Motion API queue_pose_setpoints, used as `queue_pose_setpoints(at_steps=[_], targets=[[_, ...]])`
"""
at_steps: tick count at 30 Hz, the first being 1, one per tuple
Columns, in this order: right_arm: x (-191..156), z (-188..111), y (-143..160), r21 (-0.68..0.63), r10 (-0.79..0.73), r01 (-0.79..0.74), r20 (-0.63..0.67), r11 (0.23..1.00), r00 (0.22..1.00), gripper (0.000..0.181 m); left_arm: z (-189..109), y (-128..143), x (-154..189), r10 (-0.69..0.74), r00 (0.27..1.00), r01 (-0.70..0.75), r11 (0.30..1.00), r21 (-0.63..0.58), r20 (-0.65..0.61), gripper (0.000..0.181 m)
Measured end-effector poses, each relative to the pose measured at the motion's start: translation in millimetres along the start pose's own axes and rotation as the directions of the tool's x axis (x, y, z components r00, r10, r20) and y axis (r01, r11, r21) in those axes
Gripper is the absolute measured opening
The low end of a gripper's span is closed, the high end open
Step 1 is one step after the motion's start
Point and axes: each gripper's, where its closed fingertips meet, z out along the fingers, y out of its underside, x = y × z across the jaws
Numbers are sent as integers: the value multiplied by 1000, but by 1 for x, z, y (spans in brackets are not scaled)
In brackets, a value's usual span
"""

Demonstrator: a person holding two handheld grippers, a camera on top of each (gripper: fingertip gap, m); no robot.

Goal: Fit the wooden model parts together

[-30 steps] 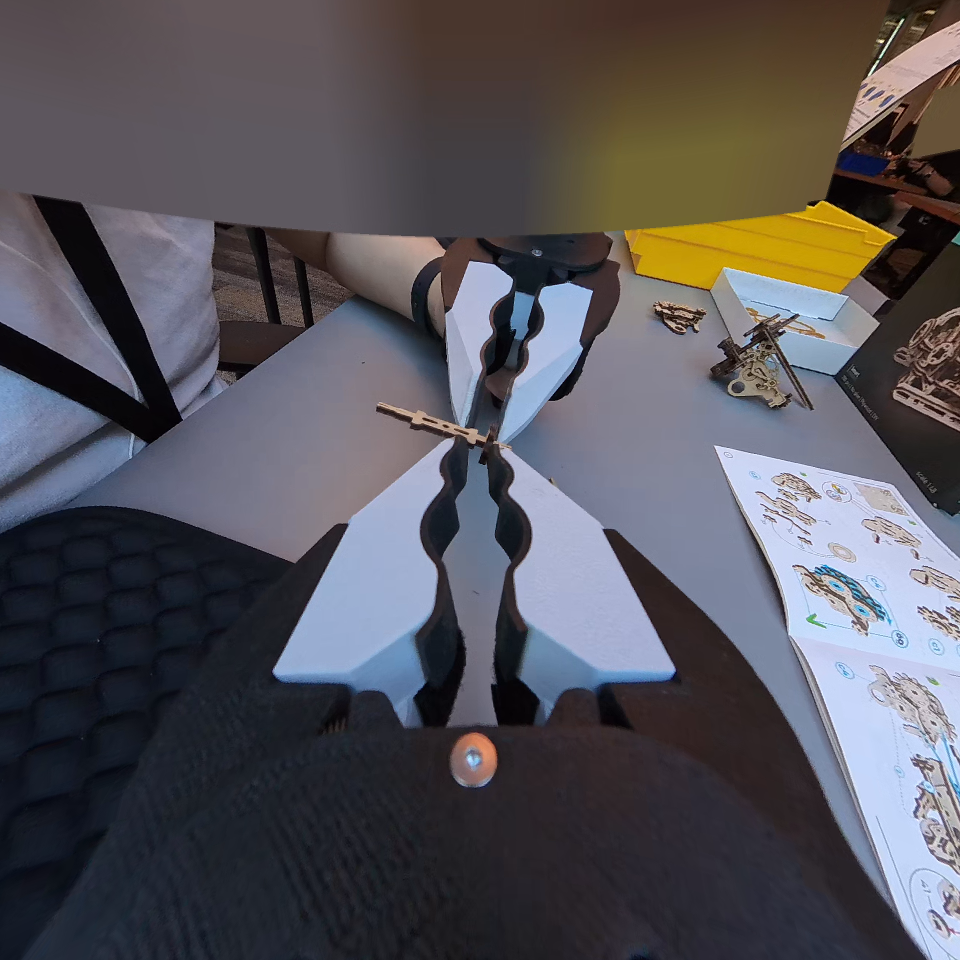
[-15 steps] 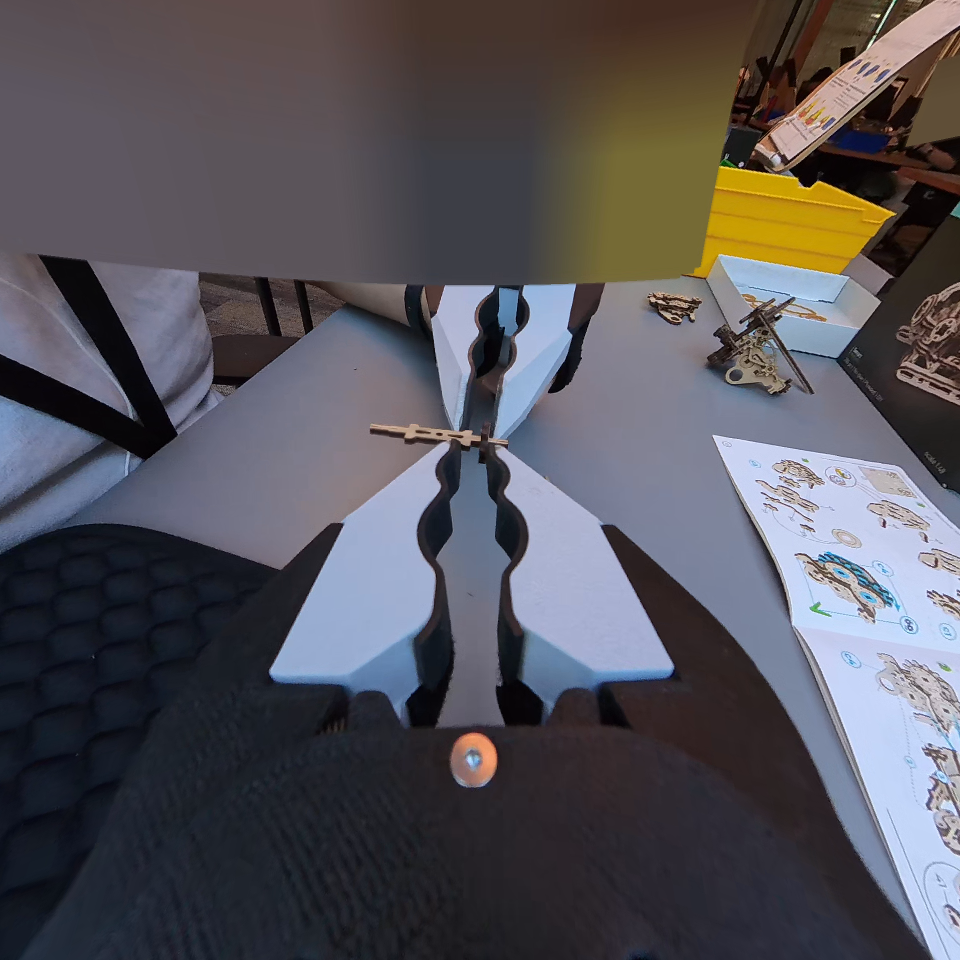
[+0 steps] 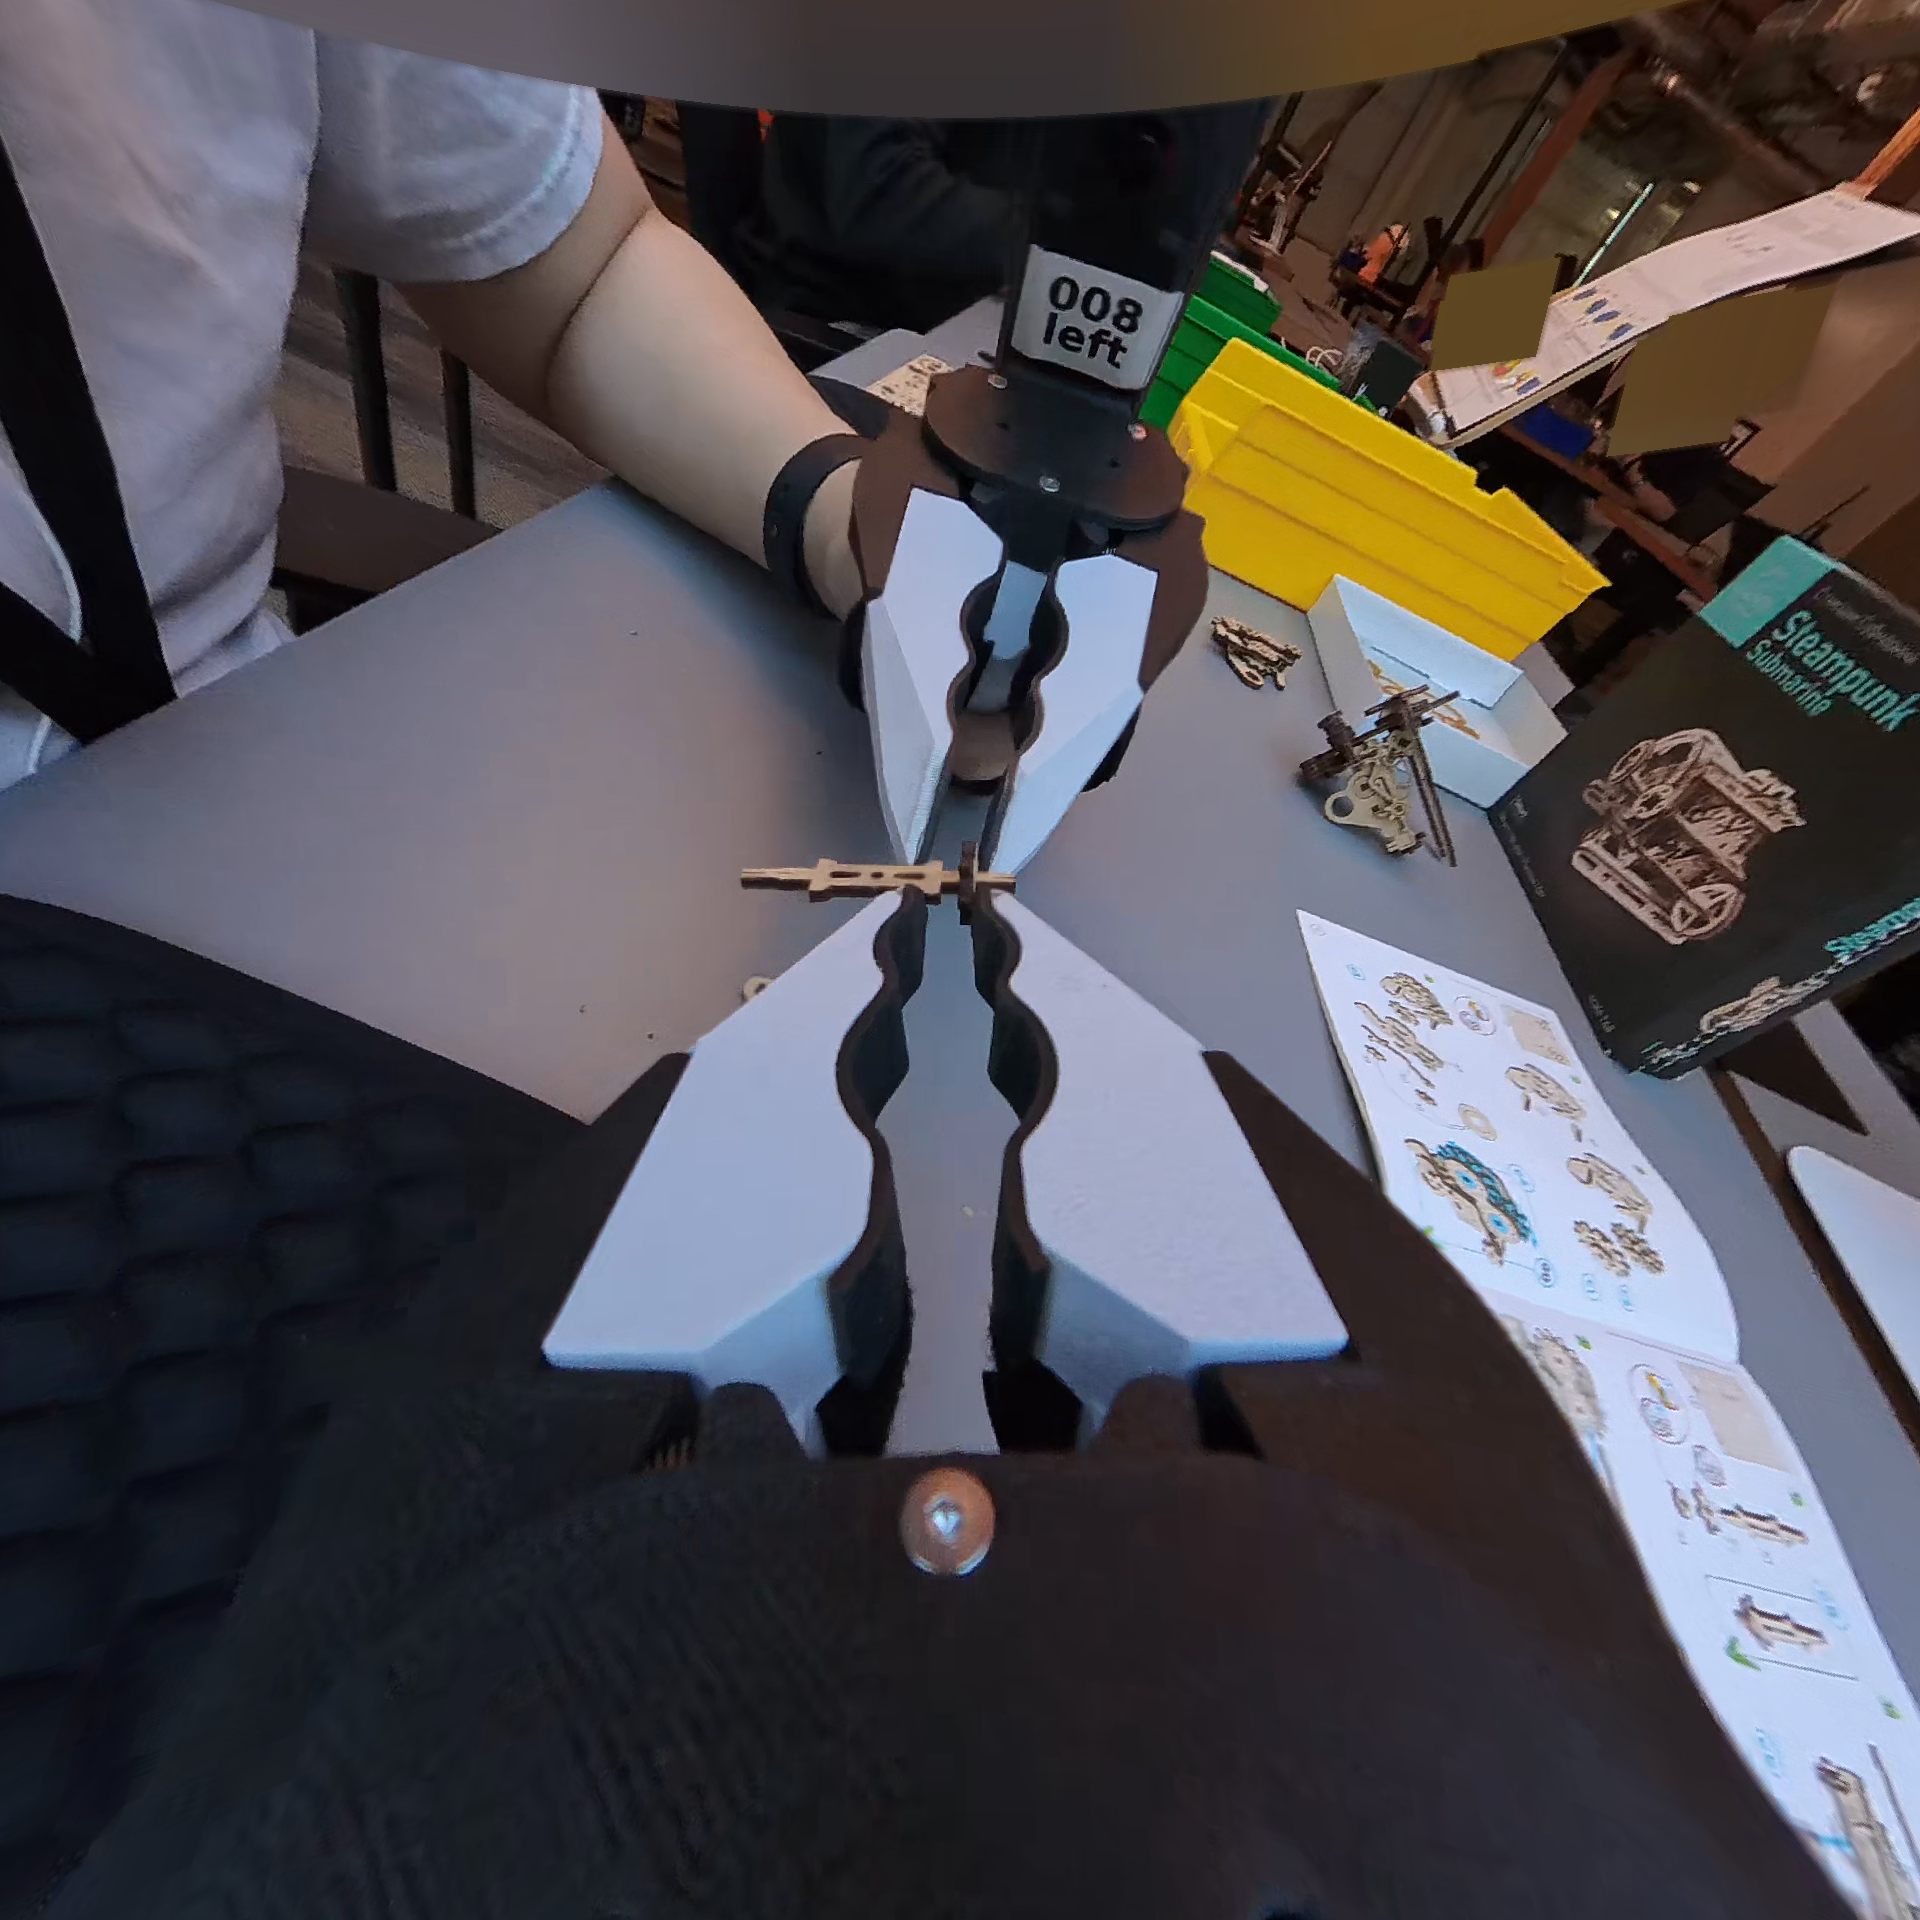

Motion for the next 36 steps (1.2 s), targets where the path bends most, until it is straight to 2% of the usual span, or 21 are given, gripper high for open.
queue_pose_setpoints(at_steps=[4,12,24,33,36], targets=[[0,0,1,-20,-106,106,-31,994,994,7,0,1,-1,-12,1000,12,1000,1,4,8],[-1,0,3,-19,-144,143,-28,990,989,7,2,3,-2,83,995,-82,997,-14,54,8],[-6,2,6,-26,-140,141,10,990,990,8,3,6,4,264,960,-256,963,-87,95,7],[-11,2,11,-53,-125,127,34,991,992,7,6,10,7,323,939,-309,943,-127,117,6],[-9,1,9,-42,-106,107,31,993,994,7,6,9,6,299,946,-286,951,-115,126,6]])
